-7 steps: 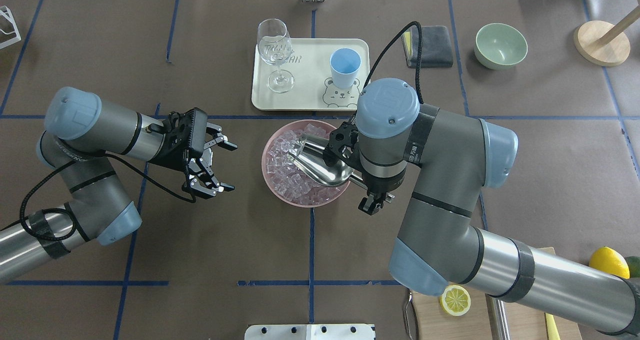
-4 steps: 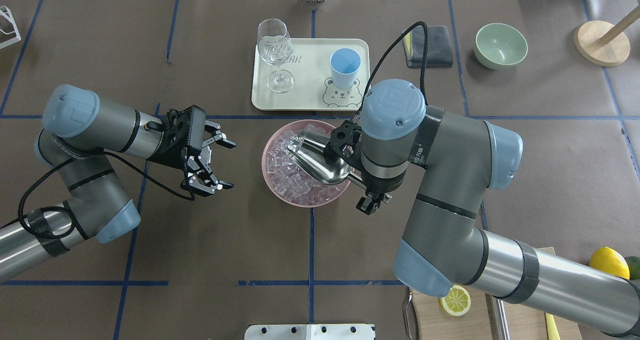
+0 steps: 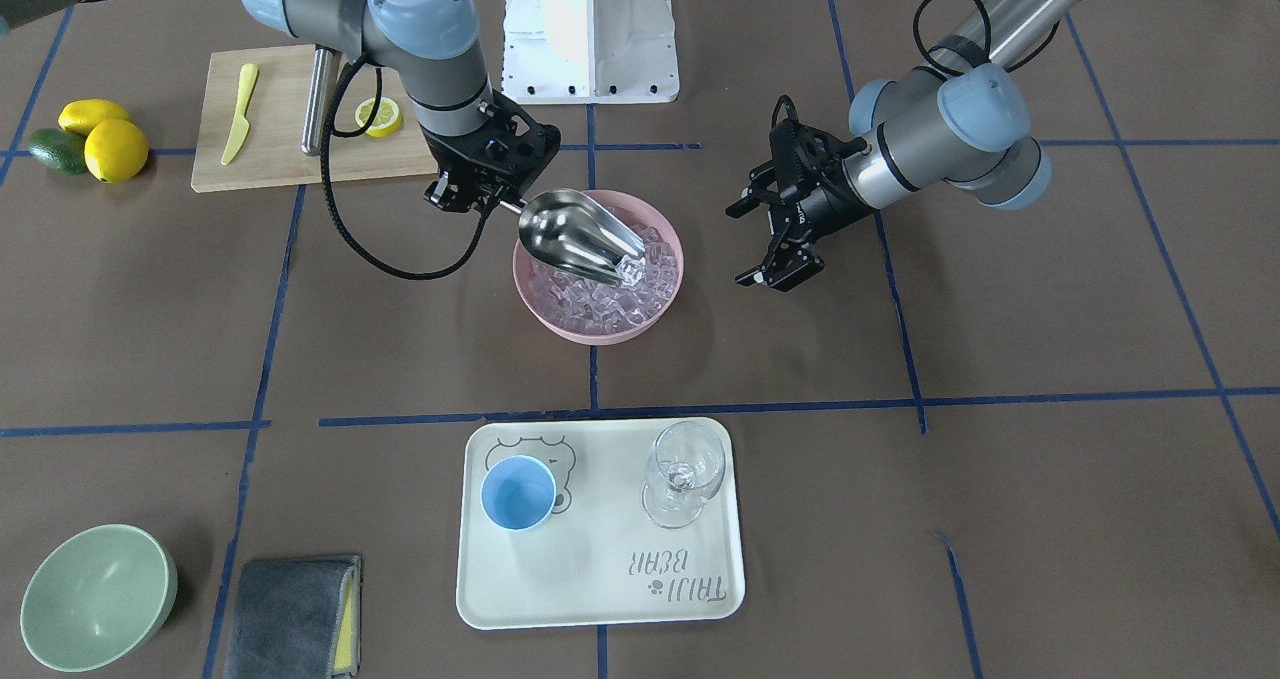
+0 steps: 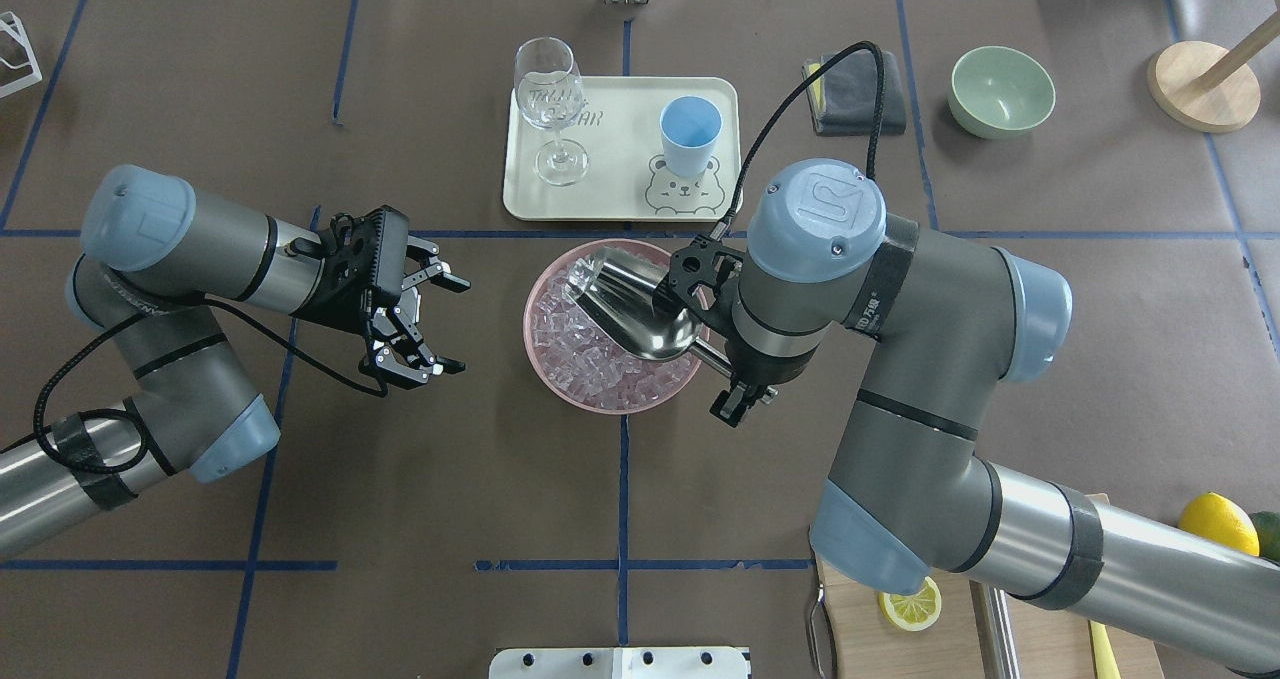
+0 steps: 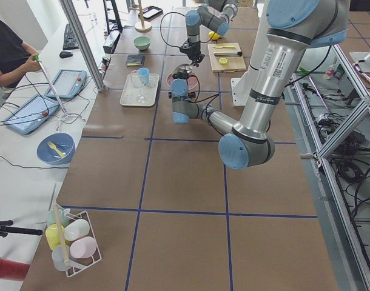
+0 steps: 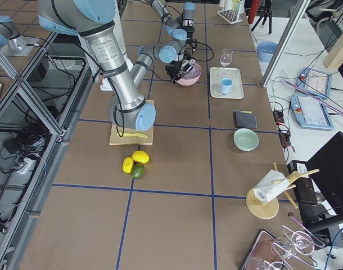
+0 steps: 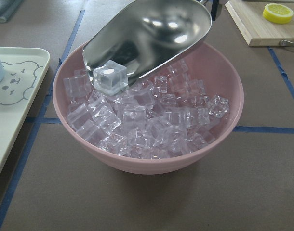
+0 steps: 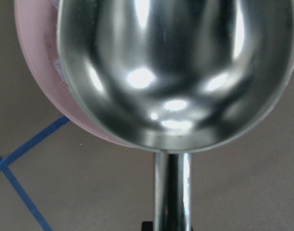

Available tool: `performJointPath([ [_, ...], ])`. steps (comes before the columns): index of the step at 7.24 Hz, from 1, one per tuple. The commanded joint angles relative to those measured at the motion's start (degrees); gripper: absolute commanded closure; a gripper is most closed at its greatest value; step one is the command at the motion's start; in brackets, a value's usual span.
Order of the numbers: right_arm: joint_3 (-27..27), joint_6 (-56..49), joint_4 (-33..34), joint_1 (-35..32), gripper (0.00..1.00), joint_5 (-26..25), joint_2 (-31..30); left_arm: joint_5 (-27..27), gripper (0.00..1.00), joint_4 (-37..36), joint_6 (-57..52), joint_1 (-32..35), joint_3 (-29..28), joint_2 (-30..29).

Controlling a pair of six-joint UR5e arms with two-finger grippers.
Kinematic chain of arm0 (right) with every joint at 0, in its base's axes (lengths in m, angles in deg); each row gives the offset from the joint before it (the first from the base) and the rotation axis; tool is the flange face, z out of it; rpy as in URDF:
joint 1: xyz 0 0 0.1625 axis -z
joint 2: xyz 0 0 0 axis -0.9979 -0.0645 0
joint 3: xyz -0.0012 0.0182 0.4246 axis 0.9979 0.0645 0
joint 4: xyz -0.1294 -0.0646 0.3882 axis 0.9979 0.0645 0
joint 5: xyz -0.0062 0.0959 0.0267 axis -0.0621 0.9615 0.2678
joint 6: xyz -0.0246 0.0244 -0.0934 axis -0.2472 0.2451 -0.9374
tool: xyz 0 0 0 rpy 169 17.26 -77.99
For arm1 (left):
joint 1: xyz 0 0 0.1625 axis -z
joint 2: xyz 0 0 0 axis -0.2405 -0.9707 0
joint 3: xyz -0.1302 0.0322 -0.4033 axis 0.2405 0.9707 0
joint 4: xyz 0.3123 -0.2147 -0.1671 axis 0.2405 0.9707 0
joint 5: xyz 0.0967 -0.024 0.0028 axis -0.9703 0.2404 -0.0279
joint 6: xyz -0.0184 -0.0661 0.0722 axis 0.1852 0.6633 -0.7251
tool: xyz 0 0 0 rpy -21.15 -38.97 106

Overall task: Put ice in cup with scoop
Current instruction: 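Drag the scoop through the ice with the right gripper to collect cubes, then carry the loaded scoop with the right gripper to the light-blue cup on the tray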

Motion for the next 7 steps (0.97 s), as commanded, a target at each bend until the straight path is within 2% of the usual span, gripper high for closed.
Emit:
performJointPath([
  [1,-0.79,0.84,-0.29,-0.34,1.00,0.65,-0.02,-0.02,0.00,0.00,-0.03,0.15,0.00,0.00],
  [5,-2.28,9.58,-0.38,-5.59,1.00,2.14,-0.02,-0.02,0.00,0.00,-0.12,0.85,-0.09,0.00],
  [7,-0.54,13.41,3.63,-10.68,1.00,4.41,0.33,0.06,0.00,0.35,-0.20,1.20,0.00,0.00],
])
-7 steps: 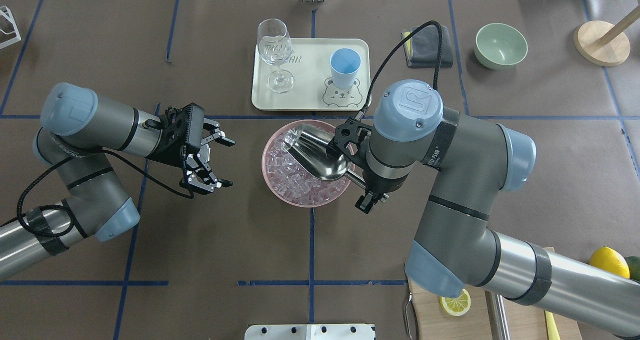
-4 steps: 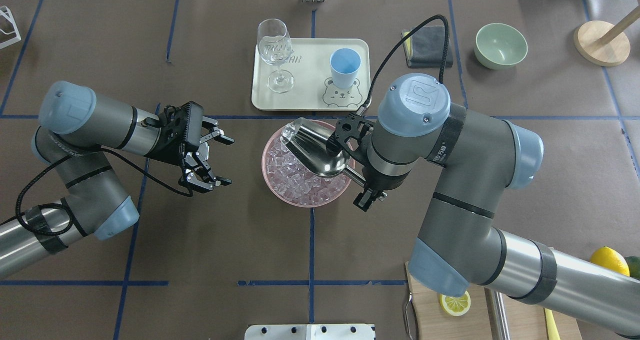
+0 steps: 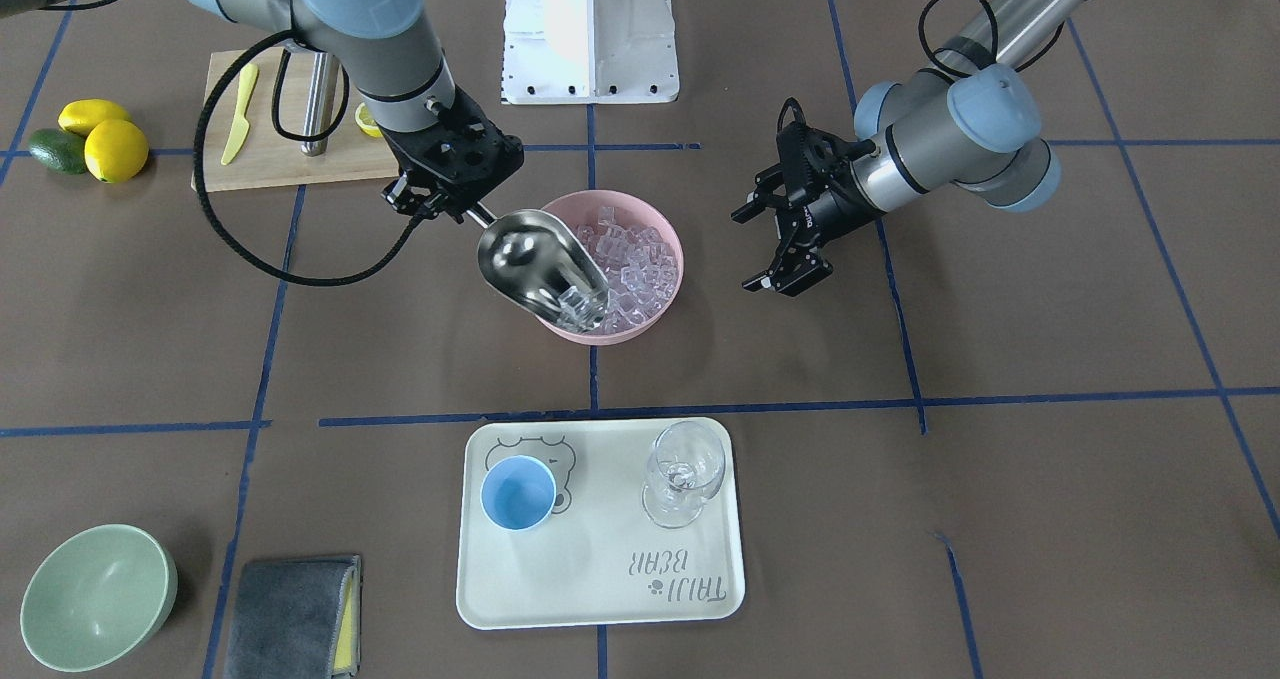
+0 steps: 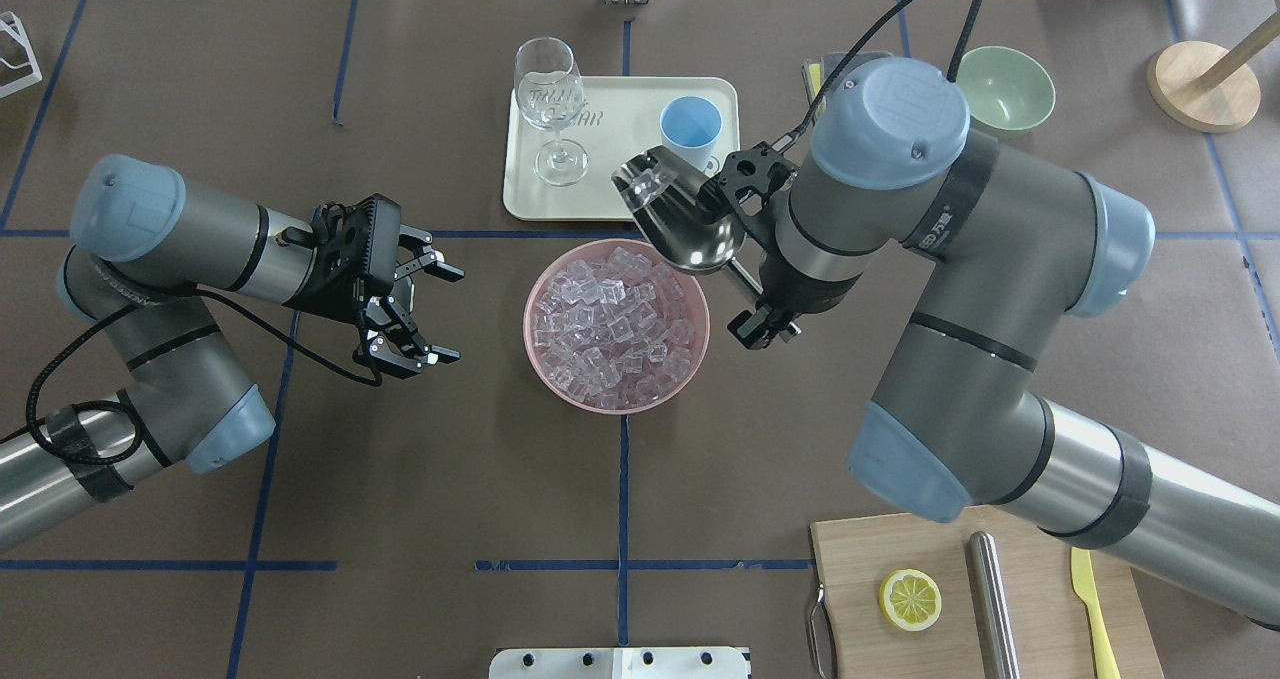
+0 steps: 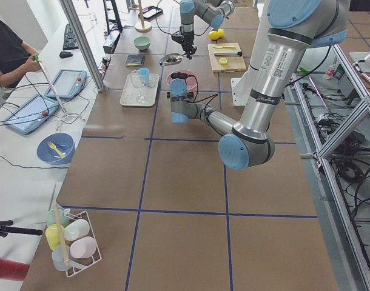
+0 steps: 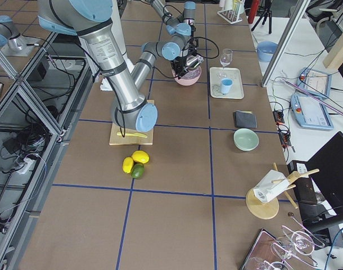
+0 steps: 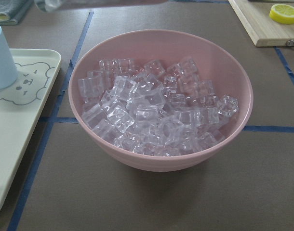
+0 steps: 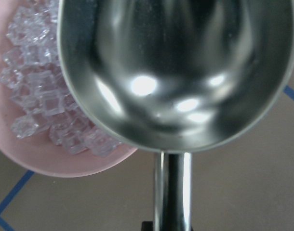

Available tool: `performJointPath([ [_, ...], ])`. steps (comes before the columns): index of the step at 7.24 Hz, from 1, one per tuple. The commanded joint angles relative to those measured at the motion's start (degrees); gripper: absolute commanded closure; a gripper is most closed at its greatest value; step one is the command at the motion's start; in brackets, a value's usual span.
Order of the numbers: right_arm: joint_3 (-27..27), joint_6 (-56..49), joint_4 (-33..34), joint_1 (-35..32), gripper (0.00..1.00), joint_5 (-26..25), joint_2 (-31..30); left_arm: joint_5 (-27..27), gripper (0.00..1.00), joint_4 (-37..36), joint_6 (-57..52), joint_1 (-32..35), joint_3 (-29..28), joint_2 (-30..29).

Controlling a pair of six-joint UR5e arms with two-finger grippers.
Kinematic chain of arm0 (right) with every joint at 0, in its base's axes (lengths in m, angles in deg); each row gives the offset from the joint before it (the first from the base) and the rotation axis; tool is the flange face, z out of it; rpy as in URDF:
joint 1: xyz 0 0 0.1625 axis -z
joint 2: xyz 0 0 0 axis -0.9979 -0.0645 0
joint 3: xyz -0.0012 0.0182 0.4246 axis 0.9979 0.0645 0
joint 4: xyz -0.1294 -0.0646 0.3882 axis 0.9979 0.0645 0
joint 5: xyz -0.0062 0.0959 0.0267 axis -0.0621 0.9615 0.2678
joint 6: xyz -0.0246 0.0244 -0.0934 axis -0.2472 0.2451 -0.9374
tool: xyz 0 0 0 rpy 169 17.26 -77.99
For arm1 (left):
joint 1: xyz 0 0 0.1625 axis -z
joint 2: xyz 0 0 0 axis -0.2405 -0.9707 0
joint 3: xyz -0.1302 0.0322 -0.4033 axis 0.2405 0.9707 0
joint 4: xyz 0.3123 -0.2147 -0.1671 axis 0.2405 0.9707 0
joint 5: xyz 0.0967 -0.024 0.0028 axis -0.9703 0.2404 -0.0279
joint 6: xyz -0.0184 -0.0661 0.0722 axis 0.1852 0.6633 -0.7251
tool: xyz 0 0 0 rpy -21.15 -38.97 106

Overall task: Put ice in cup with scoop
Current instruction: 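Carry the loaded scoop with the right gripper to the light-blue cup on the tray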

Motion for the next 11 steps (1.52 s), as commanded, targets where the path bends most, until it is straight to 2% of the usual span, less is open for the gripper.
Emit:
performJointPath([
  [1,2.87,2.01,4.06,-4.90,1.00,3.89,1.49,0.02,0.00,0.28,-0.07,0.26,-0.06,0.09],
  [4,13.49,1.40,9.42,-8.16,1.00,5.58,9.83,0.46,0.00,0.37,-0.24,0.35,-0.06,0.18],
  [5,14.04,0.35,10.65,-8.34,1.00,5.84,9.85,0.46,0.00,0.37,-0.25,0.35,-0.14,0.18],
  [8,18.69,-14.12,26.79,-8.52,1.00,5.76,17.38,0.38,0.00,0.55,-0.33,0.18,-0.15,1.14],
  [9,22.71,-14.77,29.27,-8.52,1.00,5.24,20.02,0.38,0.00,0.55,-0.33,0.18,-0.23,1.14],
  [11,24.51,-19.77,35.42,-8.52,1.00,3.40,22.41,0.29,0.00,0.55,-0.33,0.09,-0.23,1.14],
])
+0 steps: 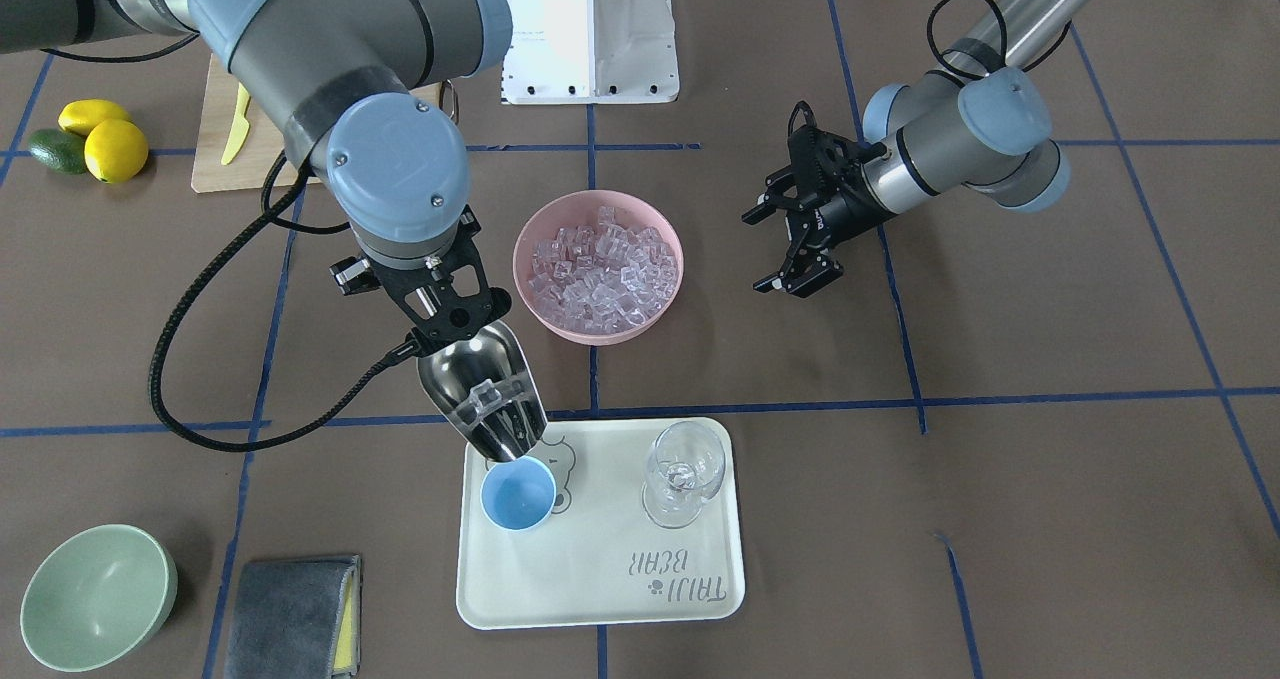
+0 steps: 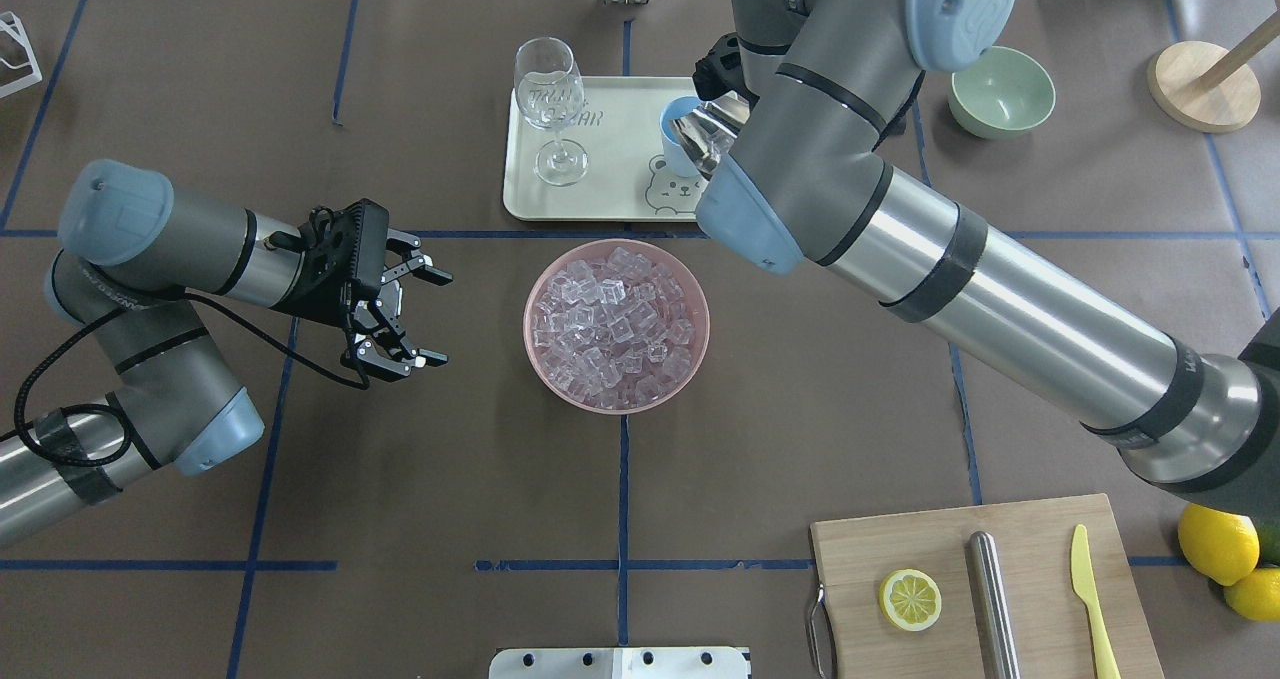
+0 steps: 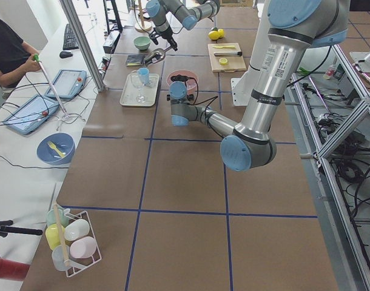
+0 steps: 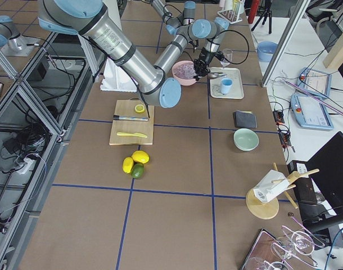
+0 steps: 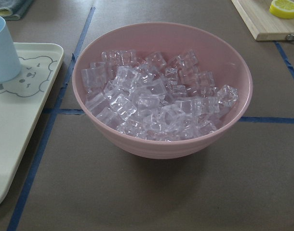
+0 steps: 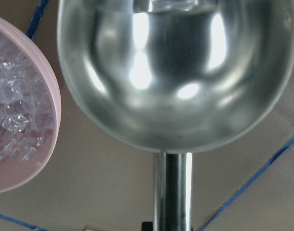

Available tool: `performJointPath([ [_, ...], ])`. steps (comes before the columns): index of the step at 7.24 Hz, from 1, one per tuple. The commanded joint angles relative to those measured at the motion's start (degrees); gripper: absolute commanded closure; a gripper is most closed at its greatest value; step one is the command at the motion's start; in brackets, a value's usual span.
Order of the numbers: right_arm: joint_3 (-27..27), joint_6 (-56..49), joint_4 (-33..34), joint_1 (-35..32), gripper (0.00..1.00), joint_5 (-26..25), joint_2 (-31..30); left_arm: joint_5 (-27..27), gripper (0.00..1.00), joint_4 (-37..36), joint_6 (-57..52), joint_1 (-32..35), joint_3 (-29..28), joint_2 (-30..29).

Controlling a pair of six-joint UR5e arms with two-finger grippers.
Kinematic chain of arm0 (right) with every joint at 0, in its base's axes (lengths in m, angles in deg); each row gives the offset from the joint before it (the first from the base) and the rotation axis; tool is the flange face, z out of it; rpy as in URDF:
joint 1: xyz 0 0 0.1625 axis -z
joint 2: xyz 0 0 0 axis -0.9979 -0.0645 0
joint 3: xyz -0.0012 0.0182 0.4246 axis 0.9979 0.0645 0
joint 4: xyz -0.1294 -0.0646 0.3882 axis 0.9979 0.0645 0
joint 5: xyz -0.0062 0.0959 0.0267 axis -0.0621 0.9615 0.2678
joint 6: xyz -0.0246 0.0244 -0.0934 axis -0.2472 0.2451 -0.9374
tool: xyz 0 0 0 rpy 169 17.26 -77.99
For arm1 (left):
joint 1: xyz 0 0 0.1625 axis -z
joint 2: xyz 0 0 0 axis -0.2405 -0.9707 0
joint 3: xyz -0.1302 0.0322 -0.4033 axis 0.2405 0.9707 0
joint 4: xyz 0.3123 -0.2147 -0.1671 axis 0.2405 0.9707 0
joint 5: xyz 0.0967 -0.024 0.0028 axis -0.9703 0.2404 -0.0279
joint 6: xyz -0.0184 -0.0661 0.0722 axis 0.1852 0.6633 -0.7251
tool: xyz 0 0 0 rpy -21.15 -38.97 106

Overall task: Put ice in cup with scoop
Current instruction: 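Carry the loaded scoop with the right gripper to the light-blue cup on the tray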

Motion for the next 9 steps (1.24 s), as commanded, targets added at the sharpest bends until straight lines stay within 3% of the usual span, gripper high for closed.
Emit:
performJointPath([
  [1,1.53,-3.93,6.26,-0.13,1.00,-1.29,2.39,-0.21,0.00,0.00,0.00,-0.15,-0.01,0.01],
  [4,9.17,-5.69,9.35,-0.22,1.00,-4.01,6.87,-0.47,0.00,0.00,0.00,-0.24,-0.01,0.10],
  [6,10.85,-11.39,15.23,-1.18,1.00,-6.12,9.42,-0.65,0.00,0.00,0.09,-0.24,0.07,0.01],
  [9,14.99,-16.23,16.48,-1.19,1.00,-8.15,11.36,-0.65,0.00,0.00,0.09,-0.24,0.16,0.10],
])
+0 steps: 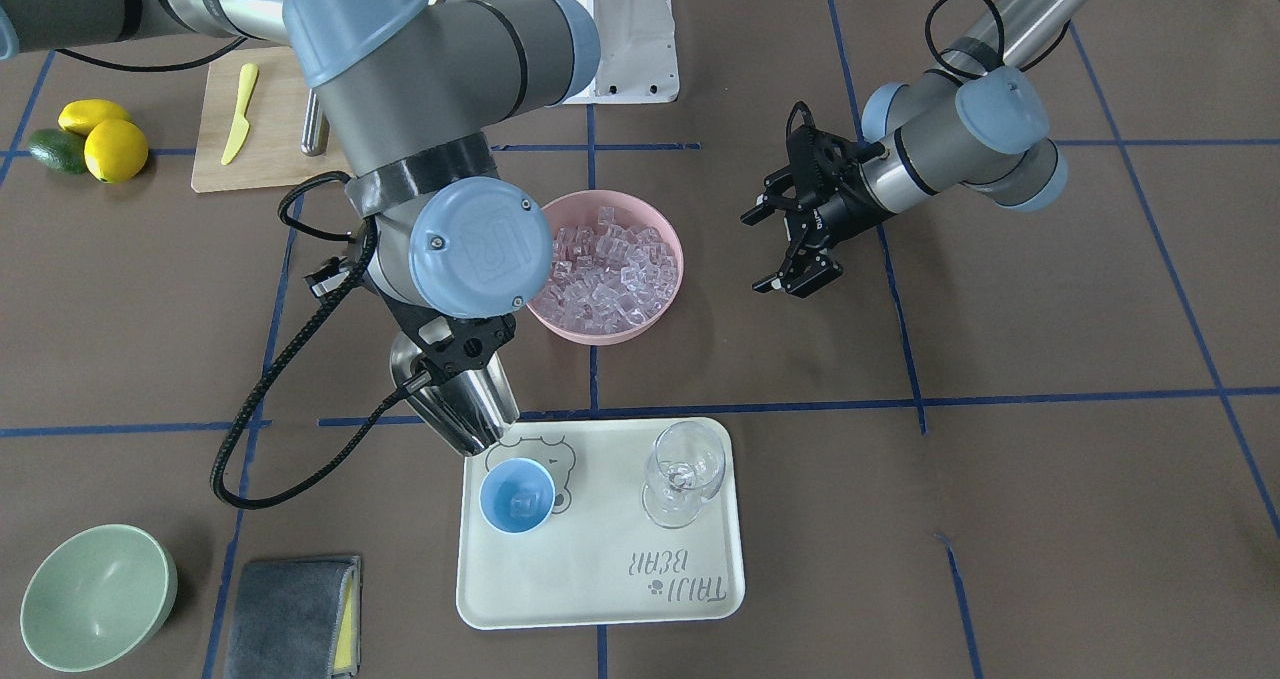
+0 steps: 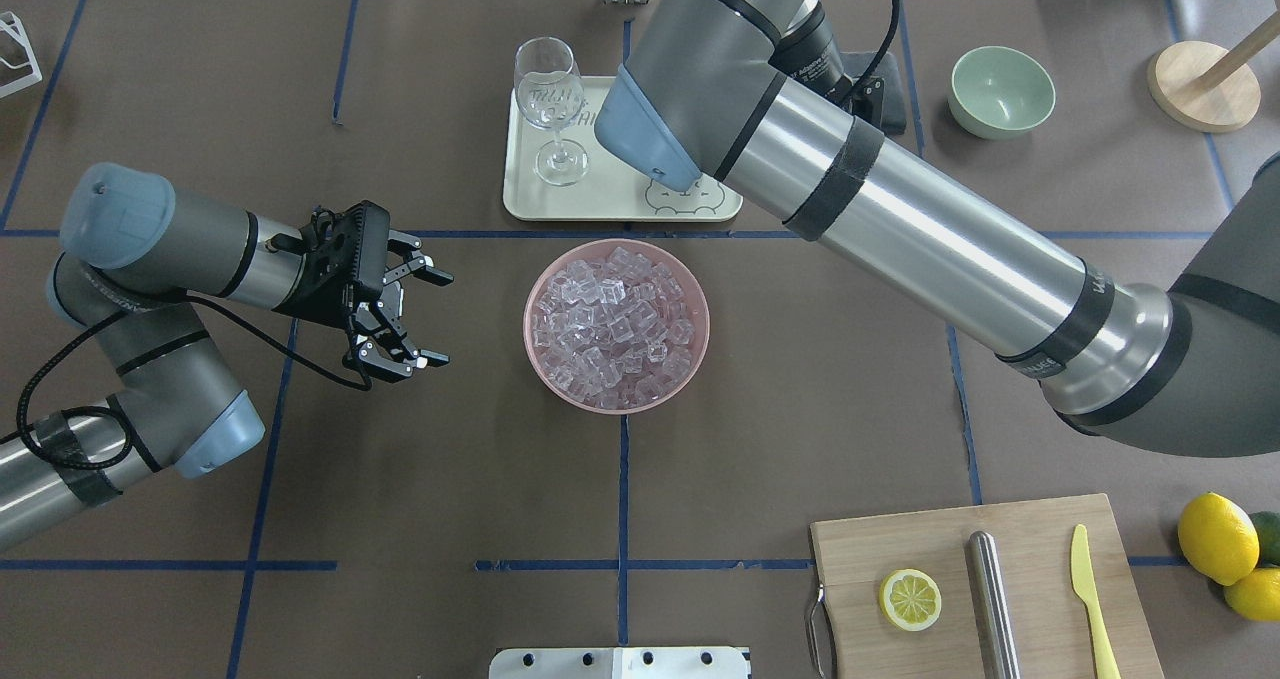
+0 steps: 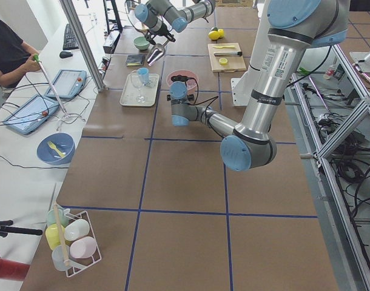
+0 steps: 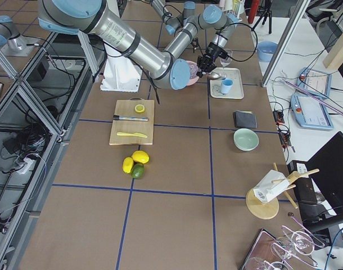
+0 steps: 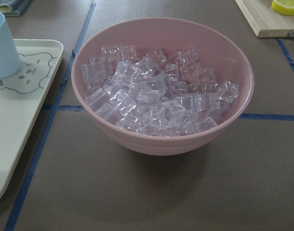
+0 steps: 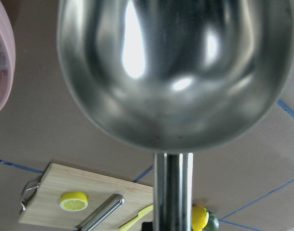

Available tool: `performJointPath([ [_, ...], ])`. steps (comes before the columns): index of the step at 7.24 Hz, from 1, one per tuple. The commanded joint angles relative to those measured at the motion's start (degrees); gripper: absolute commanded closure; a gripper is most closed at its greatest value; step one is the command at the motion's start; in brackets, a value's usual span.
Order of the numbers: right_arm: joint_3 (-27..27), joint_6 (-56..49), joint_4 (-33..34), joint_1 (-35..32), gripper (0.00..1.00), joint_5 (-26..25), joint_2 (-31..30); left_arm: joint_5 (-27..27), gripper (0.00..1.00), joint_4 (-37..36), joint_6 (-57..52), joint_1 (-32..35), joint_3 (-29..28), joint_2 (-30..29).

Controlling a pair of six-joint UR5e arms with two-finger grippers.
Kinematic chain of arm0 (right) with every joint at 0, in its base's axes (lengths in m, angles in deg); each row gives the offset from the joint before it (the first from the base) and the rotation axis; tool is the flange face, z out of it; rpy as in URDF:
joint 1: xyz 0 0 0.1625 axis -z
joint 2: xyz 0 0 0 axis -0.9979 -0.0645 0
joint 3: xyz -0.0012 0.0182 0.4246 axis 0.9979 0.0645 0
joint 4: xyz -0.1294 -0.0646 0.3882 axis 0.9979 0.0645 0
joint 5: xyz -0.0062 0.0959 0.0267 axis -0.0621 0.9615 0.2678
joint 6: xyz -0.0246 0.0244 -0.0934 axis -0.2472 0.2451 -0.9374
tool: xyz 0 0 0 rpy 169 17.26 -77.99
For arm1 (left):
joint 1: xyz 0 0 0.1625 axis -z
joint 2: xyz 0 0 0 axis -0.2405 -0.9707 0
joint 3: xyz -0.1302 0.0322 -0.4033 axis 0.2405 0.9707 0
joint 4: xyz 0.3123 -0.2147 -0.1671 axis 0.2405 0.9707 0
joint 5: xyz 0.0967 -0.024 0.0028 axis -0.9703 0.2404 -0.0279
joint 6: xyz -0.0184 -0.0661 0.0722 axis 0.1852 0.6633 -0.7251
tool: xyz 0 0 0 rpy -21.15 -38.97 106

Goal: Put ice in cup with scoop

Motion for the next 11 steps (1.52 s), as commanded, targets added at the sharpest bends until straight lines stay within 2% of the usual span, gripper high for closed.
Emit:
performJointPath([
  [1,-0.04,-1.99,0.66,-0.22,1.00,0.14,0.15,0.00,0.00,-0.17,0.00,0.00,0.04,-0.07],
  [2,-4.05,-0.25,0.22,-1.18,1.00,1.89,-2.29,0.26,0.00,-0.26,0.00,0.09,0.04,-0.07],
  [3,-12.19,6.12,-0.13,-2.06,1.00,3.56,-7.27,0.35,0.00,-0.26,0.00,0.44,-0.05,-0.07],
  [5,-30.29,27.01,-14.72,-2.15,1.00,6.19,-25.24,0.09,0.00,-0.79,0.00,1.84,-0.05,-0.07],
  [7,-40.96,46.25,-27.15,-1.55,1.00,7.01,-38.64,0.70,0.00,-0.79,0.09,5.08,0.04,0.98],
  [9,-43.55,58.77,-44.34,0.03,1.00,6.13,-49.55,2.01,0.00,-0.79,0.00,7.72,0.13,1.77],
  [10,-43.38,64.05,-54.00,2.39,1.00,2.47,-54.91,2.45,0.00,-0.79,0.00,8.43,0.30,2.82],
  [11,-42.95,64.71,-60.10,2.94,1.00,2.78,-59.83,2.63,0.00,-0.96,0.00,9.05,0.21,2.83],
])
